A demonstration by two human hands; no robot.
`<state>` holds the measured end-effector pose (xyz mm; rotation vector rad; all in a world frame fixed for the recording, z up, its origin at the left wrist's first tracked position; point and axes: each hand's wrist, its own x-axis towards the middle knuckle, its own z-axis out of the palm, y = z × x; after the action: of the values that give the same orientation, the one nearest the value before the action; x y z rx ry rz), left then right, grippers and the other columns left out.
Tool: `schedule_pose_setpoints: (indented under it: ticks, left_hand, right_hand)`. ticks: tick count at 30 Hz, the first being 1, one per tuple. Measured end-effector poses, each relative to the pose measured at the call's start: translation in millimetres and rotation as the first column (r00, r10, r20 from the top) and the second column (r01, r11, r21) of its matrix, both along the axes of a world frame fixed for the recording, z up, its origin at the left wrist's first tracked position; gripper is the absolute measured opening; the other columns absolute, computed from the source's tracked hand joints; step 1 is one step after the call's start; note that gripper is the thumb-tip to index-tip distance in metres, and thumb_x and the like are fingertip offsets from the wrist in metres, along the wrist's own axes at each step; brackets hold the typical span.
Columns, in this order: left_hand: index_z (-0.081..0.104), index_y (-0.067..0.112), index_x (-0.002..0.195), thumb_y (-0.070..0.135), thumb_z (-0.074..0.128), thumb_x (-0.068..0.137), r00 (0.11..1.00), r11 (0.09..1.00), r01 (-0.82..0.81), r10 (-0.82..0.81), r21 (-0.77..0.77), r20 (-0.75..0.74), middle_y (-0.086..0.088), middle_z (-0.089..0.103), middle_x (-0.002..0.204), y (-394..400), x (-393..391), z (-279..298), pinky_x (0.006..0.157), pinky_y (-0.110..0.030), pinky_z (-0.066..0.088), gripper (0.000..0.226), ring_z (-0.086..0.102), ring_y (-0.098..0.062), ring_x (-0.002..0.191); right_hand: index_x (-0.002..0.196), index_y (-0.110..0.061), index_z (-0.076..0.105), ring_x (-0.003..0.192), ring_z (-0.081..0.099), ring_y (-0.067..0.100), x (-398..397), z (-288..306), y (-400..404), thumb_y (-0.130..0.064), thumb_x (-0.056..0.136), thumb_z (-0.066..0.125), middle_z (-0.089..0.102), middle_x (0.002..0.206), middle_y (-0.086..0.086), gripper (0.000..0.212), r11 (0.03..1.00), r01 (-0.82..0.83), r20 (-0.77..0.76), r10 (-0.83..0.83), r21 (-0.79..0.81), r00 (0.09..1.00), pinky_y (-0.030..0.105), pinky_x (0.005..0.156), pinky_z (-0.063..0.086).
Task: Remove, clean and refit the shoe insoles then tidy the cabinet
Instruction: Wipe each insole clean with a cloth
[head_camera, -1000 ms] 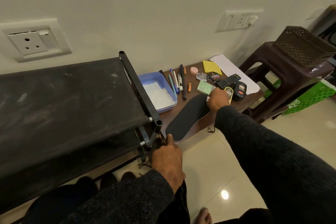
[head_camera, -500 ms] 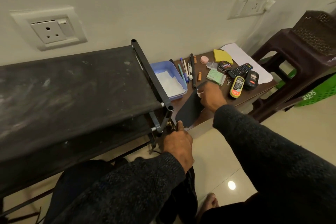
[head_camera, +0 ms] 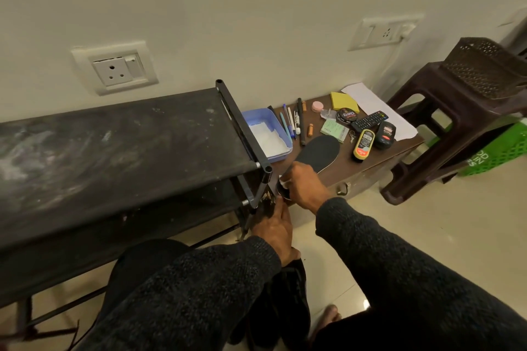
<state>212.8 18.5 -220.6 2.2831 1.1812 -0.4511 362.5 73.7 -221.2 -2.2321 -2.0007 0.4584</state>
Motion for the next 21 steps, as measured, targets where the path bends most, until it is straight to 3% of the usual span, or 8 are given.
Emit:
schedule_pose_setpoints:
  ticks: [8, 13, 15, 17, 18, 21]
  left_hand:
    - [-0.011, 0.019, 0.160, 0.053, 0.076, 0.081, 0.999, 0.999, 0.029, -0.031, 0.046, 0.041, 0.003, -0.017, 0.167, 3, -5, -11, 0.109, -0.050, 0.044, 0.122, 0.041, -0.035, 0.140]
    - [-0.009, 0.018, 0.161, 0.053, 0.072, 0.084, 0.998, 0.998, 0.044, -0.047, 0.055, 0.043, 0.004, -0.020, 0.167, 3, -5, -14, 0.104, -0.049, 0.047, 0.117, 0.047, -0.035, 0.135]
    - [0.007, 0.016, 0.161, 0.048, 0.069, 0.089, 0.998, 0.995, 0.036, -0.041, 0.092, 0.051, 0.000, -0.002, 0.168, 3, -5, -10, 0.101, -0.049, 0.049, 0.101, 0.050, -0.034, 0.130]
    - [0.037, 0.016, 0.151, 0.039, 0.065, 0.094, 0.981, 0.981, -0.079, 0.044, 0.179, 0.188, -0.001, 0.034, 0.156, 3, -4, -4, 0.097, -0.045, 0.051, 0.067, 0.053, -0.028, 0.124]
    - [0.045, 0.016, 0.145, 0.037, 0.062, 0.096, 0.959, 0.967, -0.141, 0.080, 0.213, 0.273, -0.002, 0.044, 0.148, 5, -2, -3, 0.099, -0.042, 0.050, 0.056, 0.051, -0.026, 0.124]
    - [0.038, 0.012, 0.152, 0.037, 0.056, 0.099, 0.896, 0.941, -0.215, 0.083, 0.261, 0.436, -0.008, 0.043, 0.150, 13, 14, 0, 0.111, -0.040, 0.041, 0.061, 0.039, -0.028, 0.136]
  right_hand:
    - [0.109, -0.016, 0.078, 0.100, 0.063, 0.024, -10, 0, -19, -0.002, 0.080, 0.074, 0.065, 0.111, 0.006, 0.033, 0.984, -0.175, 0.010, 0.175, 0.044, 0.985, 0.036, 0.088, 0.056]
    - [0.114, -0.018, 0.077, 0.104, 0.060, 0.017, 1, 16, -43, -0.009, 0.093, 0.067, 0.068, 0.115, 0.002, 0.025, 0.997, -0.057, -0.139, 0.050, -0.051, 0.989, 0.033, 0.090, 0.054]
    - [0.111, -0.015, 0.077, 0.102, 0.064, 0.015, 8, 23, -58, -0.007, 0.096, 0.064, 0.072, 0.113, 0.001, 0.022, 0.988, 0.046, -0.318, -0.091, -0.147, 0.944, 0.032, 0.090, 0.056]
    - [0.110, -0.010, 0.076, 0.097, 0.066, 0.016, 14, 30, -76, -0.003, 0.096, 0.062, 0.072, 0.112, 0.006, 0.021, 0.936, 0.236, -0.526, -0.344, -0.263, 0.778, 0.027, 0.082, 0.058]
    - [0.111, -0.006, 0.075, 0.094, 0.067, 0.017, 15, 33, -85, 0.000, 0.096, 0.061, 0.072, 0.113, 0.012, 0.022, 0.894, 0.328, -0.635, -0.448, -0.305, 0.629, 0.026, 0.078, 0.059]
    - [0.117, 0.002, 0.070, 0.098, 0.067, 0.026, 23, 38, -105, 0.009, 0.096, 0.056, 0.069, 0.119, 0.023, 0.027, 0.758, 0.472, -0.846, -0.531, -0.450, 0.046, 0.034, 0.085, 0.060]
